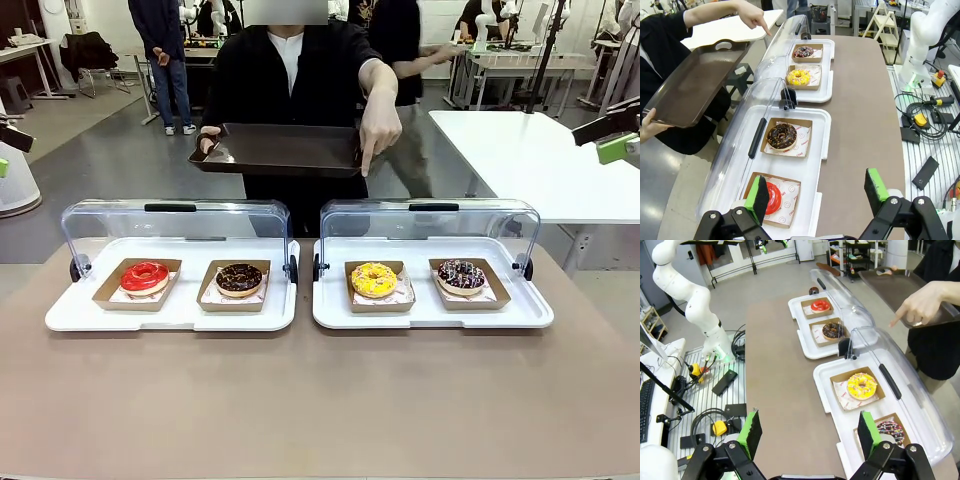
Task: Provide the desired donut to the person.
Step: Pick up and lift the Paper togo box containing the Donut pointed at by the person.
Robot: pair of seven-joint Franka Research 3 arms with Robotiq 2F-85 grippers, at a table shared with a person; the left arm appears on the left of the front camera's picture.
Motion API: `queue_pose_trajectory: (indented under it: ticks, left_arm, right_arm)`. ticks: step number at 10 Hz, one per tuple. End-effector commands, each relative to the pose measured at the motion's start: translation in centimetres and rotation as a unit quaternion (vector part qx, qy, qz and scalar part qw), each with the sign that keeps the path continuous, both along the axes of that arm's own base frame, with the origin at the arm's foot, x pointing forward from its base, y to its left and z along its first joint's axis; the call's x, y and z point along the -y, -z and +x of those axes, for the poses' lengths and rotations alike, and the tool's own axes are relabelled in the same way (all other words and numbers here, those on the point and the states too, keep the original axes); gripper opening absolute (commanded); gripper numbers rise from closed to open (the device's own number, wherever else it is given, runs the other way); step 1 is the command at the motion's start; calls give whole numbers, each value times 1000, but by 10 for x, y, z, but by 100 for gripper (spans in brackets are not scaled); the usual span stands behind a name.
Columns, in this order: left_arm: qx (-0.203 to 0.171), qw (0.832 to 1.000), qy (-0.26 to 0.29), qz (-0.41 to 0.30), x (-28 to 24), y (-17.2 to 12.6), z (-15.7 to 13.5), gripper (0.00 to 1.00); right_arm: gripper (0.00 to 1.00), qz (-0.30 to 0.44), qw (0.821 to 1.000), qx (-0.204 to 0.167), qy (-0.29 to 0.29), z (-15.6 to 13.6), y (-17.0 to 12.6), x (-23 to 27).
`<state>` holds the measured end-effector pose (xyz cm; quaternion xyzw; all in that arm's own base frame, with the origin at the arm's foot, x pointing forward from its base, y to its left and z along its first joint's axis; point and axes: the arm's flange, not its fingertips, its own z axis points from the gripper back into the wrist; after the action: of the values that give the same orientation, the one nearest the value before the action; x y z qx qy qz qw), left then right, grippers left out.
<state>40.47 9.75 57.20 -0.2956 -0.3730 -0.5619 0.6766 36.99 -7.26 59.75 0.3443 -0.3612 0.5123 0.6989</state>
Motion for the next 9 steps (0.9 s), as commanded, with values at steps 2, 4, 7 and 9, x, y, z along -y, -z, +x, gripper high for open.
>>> queue_pose_trajectory:
  ticks: [2, 4, 7, 9]
  left_arm:
    - [2, 1000, 2, -4, 0, -1, 0, 100]
    - [2, 1000, 2, -4, 0, -1, 0, 100]
    - [2, 1000, 2, -4, 0, -1, 0, 100]
    - [2, 1000, 2, -4, 0, -1, 0, 100]
  right_arm:
    - [100, 1, 1000, 1, -2, 1, 0, -1]
    - [100, 0, 1000, 0, 0, 0, 0, 0]
    - [100, -91, 993, -58, -45, 31, -14, -37]
    - [100, -159, 978, -106, -86, 54, -17, -82]
